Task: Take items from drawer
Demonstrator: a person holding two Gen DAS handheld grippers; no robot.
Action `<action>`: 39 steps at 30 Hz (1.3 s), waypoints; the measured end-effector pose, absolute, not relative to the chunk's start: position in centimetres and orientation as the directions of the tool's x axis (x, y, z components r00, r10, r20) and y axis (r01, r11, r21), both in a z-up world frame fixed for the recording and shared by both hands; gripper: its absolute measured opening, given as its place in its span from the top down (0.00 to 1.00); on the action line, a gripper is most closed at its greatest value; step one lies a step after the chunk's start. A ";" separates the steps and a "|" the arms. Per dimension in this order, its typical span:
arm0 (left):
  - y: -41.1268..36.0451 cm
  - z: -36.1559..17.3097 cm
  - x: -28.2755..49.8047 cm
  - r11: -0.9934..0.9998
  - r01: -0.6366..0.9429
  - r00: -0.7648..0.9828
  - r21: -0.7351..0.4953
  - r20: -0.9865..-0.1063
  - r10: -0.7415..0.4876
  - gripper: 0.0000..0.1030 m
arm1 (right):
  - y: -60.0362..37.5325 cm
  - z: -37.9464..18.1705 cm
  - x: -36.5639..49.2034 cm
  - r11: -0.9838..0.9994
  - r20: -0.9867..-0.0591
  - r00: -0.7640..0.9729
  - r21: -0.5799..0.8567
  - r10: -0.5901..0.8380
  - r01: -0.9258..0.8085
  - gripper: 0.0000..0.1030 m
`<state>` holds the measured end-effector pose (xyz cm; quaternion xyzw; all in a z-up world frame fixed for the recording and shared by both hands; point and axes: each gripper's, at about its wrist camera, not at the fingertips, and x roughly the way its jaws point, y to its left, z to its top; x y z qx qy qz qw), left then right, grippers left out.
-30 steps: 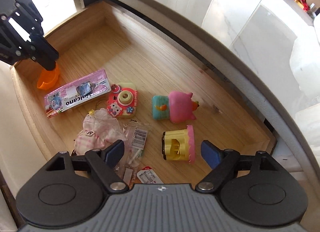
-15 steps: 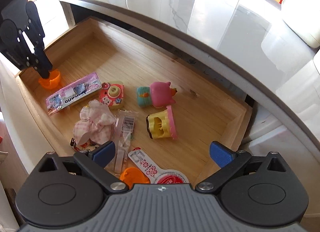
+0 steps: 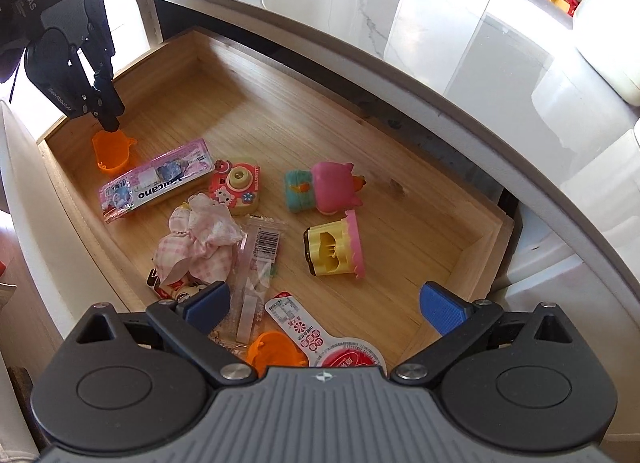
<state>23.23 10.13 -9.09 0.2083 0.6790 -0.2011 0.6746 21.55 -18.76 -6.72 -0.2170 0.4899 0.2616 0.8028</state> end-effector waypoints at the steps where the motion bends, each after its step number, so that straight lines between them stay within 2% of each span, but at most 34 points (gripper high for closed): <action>1: 10.0 -9.3 23.4 0.826 0.563 -0.010 0.006 -1.000 0.014 0.83 | -18.7 -6.8 21.6 0.768 -0.901 0.380 -0.091 0.208 -0.634 0.02; 7: 9.3 -11.4 23.8 0.779 0.624 -0.121 -0.070 -0.993 0.008 0.83 | -18.6 -7.0 21.8 0.765 -0.909 0.361 -0.079 0.207 -0.639 0.02; 8: 9.2 -11.8 23.8 0.769 0.635 -0.131 -0.070 -0.991 0.018 0.80 | -18.6 -7.1 21.9 0.766 -0.911 0.357 -0.075 0.209 -0.638 0.02; 9: 9.0 -12.0 23.8 0.754 0.653 -0.139 -0.074 -0.990 0.022 0.87 | -18.7 -7.1 21.9 0.767 -0.912 0.353 -0.069 0.211 -0.638 0.02; 13: 8.5 -13.3 23.9 0.756 0.642 -0.187 -0.129 -0.982 -0.009 0.85 | -18.8 -7.2 22.2 0.774 -0.917 0.336 -0.049 0.217 -0.632 0.02; 14: 8.2 -13.6 23.8 0.752 0.648 -0.180 -0.122 -0.984 -0.004 0.81 | -18.8 -7.2 22.2 0.774 -0.917 0.334 -0.047 0.217 -0.632 0.02; 17: 7.6 -13.6 23.8 0.753 0.643 -0.175 -0.139 -0.984 -0.033 0.81 | -18.8 -7.3 22.2 0.769 -0.918 0.332 -0.048 0.217 -0.637 0.02; 21: 7.3 -14.3 23.4 0.786 0.576 -0.242 -0.224 -0.965 -0.098 0.88 | -18.8 -7.3 22.2 0.770 -0.917 0.332 -0.046 0.220 -0.636 0.01; 27: 5.8 -12.9 22.1 0.761 0.634 -0.144 -0.138 -0.988 -0.059 0.92 | -19.0 -7.1 22.4 0.776 -0.914 0.334 -0.036 0.229 -0.630 0.01; 33: 5.6 -9.6 20.3 0.798 0.580 0.008 -0.166 -0.978 -0.210 0.94 | -19.7 -5.6 22.8 0.780 -0.868 0.450 -0.128 0.210 -0.613 0.02; 34: 4.7 -9.0 20.6 0.801 0.575 0.029 -0.167 -0.974 -0.224 0.94 | -19.8 -5.4 23.3 0.782 -0.870 0.447 -0.126 0.209 -0.611 0.04; 38: 6.8 -8.0 20.2 0.816 0.537 0.069 -0.212 -0.953 -0.294 0.94 | -18.7 -6.4 24.7 0.741 -0.901 0.399 -0.151 0.169 -0.655 0.26; 39: 7.1 -7.7 20.2 0.816 0.533 0.078 -0.226 -0.947 -0.313 0.94 | -18.0 -6.9 25.0 0.721 -0.906 0.397 -0.177 0.146 -0.670 0.28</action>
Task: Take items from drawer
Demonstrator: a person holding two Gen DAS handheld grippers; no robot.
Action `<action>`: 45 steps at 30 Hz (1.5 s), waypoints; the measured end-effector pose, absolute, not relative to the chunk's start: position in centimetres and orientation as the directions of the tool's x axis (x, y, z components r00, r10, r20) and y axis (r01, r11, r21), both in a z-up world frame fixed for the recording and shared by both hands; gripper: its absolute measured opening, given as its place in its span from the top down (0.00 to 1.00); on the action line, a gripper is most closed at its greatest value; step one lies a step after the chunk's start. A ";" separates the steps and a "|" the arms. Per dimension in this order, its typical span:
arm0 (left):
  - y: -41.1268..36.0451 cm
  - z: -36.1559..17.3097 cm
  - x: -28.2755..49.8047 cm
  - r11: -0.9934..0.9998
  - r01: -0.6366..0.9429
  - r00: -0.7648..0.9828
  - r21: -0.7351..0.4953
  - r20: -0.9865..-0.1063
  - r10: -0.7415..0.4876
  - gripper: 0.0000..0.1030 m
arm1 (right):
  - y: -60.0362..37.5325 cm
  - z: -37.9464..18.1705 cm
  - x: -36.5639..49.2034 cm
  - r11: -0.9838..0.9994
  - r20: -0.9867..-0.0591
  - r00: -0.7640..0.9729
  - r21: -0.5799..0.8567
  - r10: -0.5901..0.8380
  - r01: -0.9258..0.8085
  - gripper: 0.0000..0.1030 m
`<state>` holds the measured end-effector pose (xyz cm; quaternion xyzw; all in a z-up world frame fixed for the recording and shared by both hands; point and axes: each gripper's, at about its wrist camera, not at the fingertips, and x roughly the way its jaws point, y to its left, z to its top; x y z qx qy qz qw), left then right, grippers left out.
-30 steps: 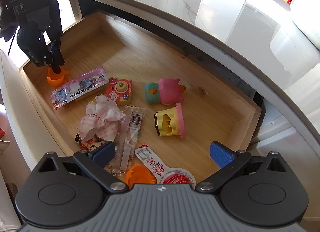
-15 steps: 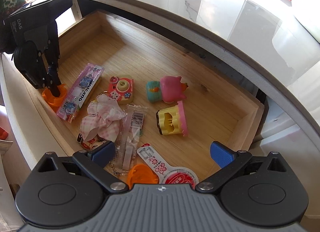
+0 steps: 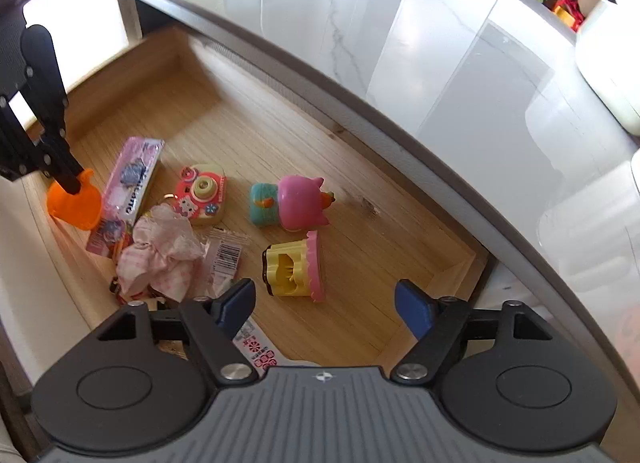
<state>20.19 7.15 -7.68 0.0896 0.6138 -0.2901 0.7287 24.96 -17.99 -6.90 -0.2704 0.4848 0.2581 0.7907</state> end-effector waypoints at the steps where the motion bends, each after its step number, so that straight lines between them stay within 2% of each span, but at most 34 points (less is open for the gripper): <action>1: 7.7 -6.7 20.4 0.812 0.532 0.095 -0.240 -0.936 -0.339 0.94 | -17.4 -7.3 25.2 0.706 -0.910 0.393 -0.192 0.132 -0.682 0.29; 9: 8.1 -6.0 19.6 0.800 0.535 0.118 -0.271 -0.914 -0.388 0.94 | -13.0 -11.9 26.9 0.591 -0.934 0.355 -0.270 0.029 -0.760 0.29; 10: 8.1 -5.9 19.6 0.799 0.536 0.120 -0.271 -0.913 -0.390 0.94 | -12.8 -12.4 27.1 0.586 -0.939 0.342 -0.264 0.023 -0.766 0.35; 11: 8.0 -5.8 19.5 0.799 0.536 0.126 -0.270 -0.911 -0.393 0.94 | -12.7 -12.8 27.2 0.581 -0.945 0.328 -0.258 0.016 -0.772 0.56; 12: 8.0 -5.5 19.5 0.800 0.534 0.132 -0.273 -0.908 -0.398 0.94 | -12.6 -12.9 27.3 0.578 -0.949 0.317 -0.254 0.007 -0.776 0.59; 16: 8.4 -1.8 19.4 0.796 0.510 0.210 -0.327 -0.850 -0.483 0.94 | -13.1 -9.5 25.8 0.581 -0.934 0.349 -0.243 0.074 -0.776 0.59; 20: 9.3 4.2 21.5 0.809 0.465 0.417 -0.361 -0.716 -0.559 0.94 | -15.2 -3.0 23.9 0.652 -0.890 0.412 -0.196 0.195 -0.732 0.59; 22: 9.4 6.2 23.7 0.844 0.413 0.548 -0.342 -0.647 -0.530 0.94 | -16.3 0.0 23.3 0.700 -0.853 0.462 -0.176 0.242 -0.692 0.59; 25: 8.5 6.3 28.0 0.912 0.298 0.701 -0.281 -0.584 -0.409 0.93 | -17.0 3.1 23.9 0.759 -0.804 0.525 -0.149 0.281 -0.634 0.59; 27: 7.8 4.5 30.8 0.931 0.241 0.728 -0.273 -0.583 -0.360 0.92 | -17.2 4.4 24.2 0.793 -0.772 0.578 -0.167 0.265 -0.586 0.59; 28: 7.6 3.8 31.4 0.934 0.236 0.733 -0.270 -0.582 -0.353 0.92 | -17.3 4.8 24.8 0.809 -0.762 0.597 -0.171 0.253 -0.562 0.59; 30: 7.3 2.5 32.2 0.938 0.227 0.733 -0.262 -0.588 -0.342 0.86 | -17.6 5.4 26.2 0.839 -0.745 0.626 -0.171 0.233 -0.516 0.59; 33: 7.3 1.8 33.0 0.936 0.220 0.721 -0.275 -0.600 -0.346 0.85 | -17.5 5.9 28.3 0.871 -0.719 0.663 -0.172 0.207 -0.459 0.59; 38: 9.9 2.6 32.3 0.924 0.155 0.787 -0.350 -0.522 -0.330 0.85 | -15.5 5.9 33.4 0.914 -0.670 0.722 -0.166 0.172 -0.371 0.59; 40: 11.4 3.5 31.3 0.922 0.126 0.819 -0.366 -0.486 -0.305 0.85 | -14.6 5.3 35.6 0.923 -0.652 0.731 -0.123 0.201 -0.364 0.59; 42: 12.9 4.3 30.4 0.903 0.129 0.802 -0.410 -0.493 -0.338 0.85 | -14.1 4.5 37.3 0.933 -0.653 0.726 -0.082 0.214 -0.350 0.54; 43: 13.2 4.7 29.9 0.897 0.148 0.785 -0.417 -0.502 -0.363 0.85 | -13.8 4.1 37.8 0.937 -0.658 0.724 -0.076 0.210 -0.341 0.48; 45: 13.2 5.4 28.3 0.902 0.213 0.761 -0.376 -0.515 -0.395 0.85 | -14.1 3.7 37.7 0.935 -0.663 0.716 -0.068 0.219 -0.348 0.45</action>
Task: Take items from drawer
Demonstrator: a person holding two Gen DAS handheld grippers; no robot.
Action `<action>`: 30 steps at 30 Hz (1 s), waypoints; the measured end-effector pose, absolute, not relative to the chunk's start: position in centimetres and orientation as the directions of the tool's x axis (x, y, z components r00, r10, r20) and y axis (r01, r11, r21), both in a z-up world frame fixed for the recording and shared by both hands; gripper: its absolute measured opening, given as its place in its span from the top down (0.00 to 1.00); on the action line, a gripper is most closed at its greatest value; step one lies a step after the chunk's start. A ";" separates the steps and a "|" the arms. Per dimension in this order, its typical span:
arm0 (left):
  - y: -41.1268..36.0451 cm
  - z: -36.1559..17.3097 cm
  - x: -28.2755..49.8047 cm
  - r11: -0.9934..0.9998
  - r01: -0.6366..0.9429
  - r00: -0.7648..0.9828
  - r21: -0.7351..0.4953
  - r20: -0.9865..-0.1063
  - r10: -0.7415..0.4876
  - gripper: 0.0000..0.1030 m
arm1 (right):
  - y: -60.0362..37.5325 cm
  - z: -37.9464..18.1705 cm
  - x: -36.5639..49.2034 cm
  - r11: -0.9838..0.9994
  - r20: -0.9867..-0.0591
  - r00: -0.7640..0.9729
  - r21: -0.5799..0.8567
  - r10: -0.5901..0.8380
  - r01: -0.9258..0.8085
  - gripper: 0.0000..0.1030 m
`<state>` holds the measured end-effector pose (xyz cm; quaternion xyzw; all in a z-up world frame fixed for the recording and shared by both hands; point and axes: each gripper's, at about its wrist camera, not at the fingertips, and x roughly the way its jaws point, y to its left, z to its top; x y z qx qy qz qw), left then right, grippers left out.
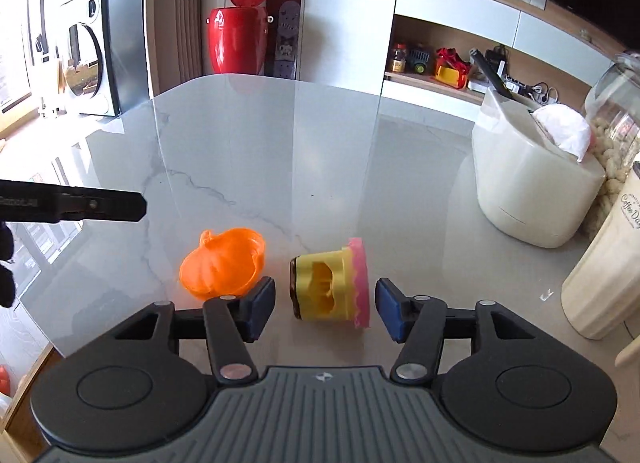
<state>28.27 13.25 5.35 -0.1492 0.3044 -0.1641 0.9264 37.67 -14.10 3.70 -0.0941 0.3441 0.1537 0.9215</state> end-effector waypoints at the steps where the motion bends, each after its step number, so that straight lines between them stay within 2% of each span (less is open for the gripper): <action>1: 13.0 5.6 27.4 0.903 0.249 0.749 -0.350 -0.521 -0.409 0.85 | -14.3 3.6 37.3 0.932 -0.665 0.712 -0.068 0.225 -0.357 0.44; 6: 10.1 4.8 23.8 0.827 0.492 0.585 -0.274 -0.599 -0.546 0.85 | -16.3 4.3 32.1 0.909 -0.662 0.705 -0.084 0.256 -0.409 0.39; 9: 7.2 2.4 21.6 0.757 0.622 0.458 -0.200 -0.692 -0.559 0.85 | -17.9 4.9 28.5 0.889 -0.667 0.680 -0.059 0.303 -0.454 0.27; 12: 4.5 -0.2 20.9 0.717 0.685 0.377 -0.130 -0.779 -0.501 0.84 | -19.3 4.6 25.6 0.860 -0.697 0.633 -0.047 0.336 -0.508 0.22; 14: 2.9 -2.2 21.0 0.715 0.697 0.359 -0.052 -0.838 -0.411 0.84 | -19.8 3.6 24.5 0.852 -0.720 0.611 -0.052 0.329 -0.520 0.19; 17: 1.9 -4.1 21.7 0.718 0.696 0.357 0.024 -0.879 -0.317 0.84 | -20.4 1.0 24.0 0.868 -0.766 0.579 -0.057 0.279 -0.494 0.19; 21: 1.9 -5.8 21.9 0.689 0.725 0.261 0.007 -0.928 -0.265 0.84 | -20.9 -0.6 23.6 0.869 -0.796 0.563 -0.099 0.224 -0.486 0.18; 30: 2.7 -9.1 21.4 0.665 0.743 -0.014 -0.079 -0.995 -0.102 0.84 | -21.5 -0.6 24.9 0.900 -0.825 0.529 -0.062 0.197 -0.432 0.12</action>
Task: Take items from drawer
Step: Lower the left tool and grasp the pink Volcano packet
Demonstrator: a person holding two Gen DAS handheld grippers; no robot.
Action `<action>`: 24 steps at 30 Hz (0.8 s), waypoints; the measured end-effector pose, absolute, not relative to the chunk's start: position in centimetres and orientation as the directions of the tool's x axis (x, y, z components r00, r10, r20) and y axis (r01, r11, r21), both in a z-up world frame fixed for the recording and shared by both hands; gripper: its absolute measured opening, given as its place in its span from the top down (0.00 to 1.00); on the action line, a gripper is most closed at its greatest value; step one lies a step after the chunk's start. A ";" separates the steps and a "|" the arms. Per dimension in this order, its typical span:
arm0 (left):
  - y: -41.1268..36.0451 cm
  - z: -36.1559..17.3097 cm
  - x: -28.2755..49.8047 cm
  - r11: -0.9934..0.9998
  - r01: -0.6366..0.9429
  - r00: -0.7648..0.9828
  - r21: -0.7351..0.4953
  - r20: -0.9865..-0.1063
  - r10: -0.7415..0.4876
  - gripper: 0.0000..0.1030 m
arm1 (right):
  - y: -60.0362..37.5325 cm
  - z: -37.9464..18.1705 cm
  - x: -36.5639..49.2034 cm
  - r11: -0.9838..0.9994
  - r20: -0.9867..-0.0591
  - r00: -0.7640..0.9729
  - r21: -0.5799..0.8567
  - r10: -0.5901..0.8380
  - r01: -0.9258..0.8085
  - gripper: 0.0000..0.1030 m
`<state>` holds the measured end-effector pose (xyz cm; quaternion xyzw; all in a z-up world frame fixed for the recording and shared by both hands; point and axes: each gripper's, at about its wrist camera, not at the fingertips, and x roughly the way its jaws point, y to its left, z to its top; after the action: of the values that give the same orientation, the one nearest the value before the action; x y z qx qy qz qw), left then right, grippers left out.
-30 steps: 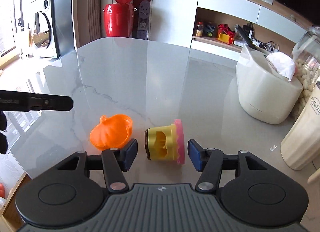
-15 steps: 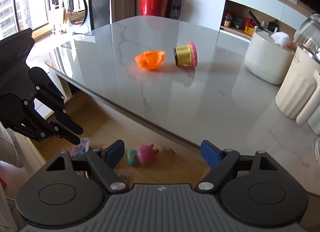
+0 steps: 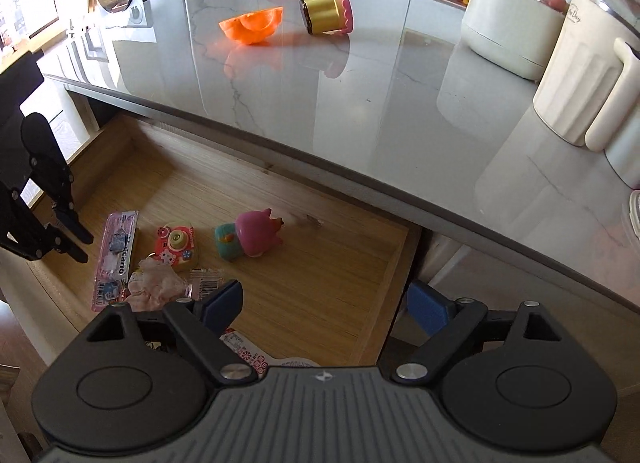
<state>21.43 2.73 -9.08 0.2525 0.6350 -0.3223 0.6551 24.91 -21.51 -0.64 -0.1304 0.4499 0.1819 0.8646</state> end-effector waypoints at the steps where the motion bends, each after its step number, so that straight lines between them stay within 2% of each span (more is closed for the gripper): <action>1: 2.9 -9.8 21.6 0.676 0.731 -0.046 -0.093 -0.995 -0.087 0.84 | -21.5 -0.5 25.0 0.901 -0.824 0.529 -0.055 0.202 -0.430 0.11; 5: 3.2 -11.8 23.2 0.748 0.655 -0.080 -0.110 -0.994 -0.077 0.84 | -21.4 -0.1 24.9 0.898 -0.815 0.538 -0.049 0.217 -0.436 0.06; 12: 3.5 -10.5 26.1 0.863 0.473 0.138 -0.180 -0.952 -0.274 0.85 | -21.5 -0.2 24.9 0.900 -0.818 0.536 -0.054 0.208 -0.432 0.06; 24: 4.8 -8.4 24.7 0.890 0.385 0.104 -0.243 -0.947 -0.304 0.84 | -21.3 0.0 24.8 0.897 -0.812 0.543 -0.058 0.214 -0.439 0.03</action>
<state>24.68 4.80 -8.40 0.0323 0.6279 -0.2319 0.7422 24.83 -21.33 0.01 -0.1282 0.4395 0.1878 0.8690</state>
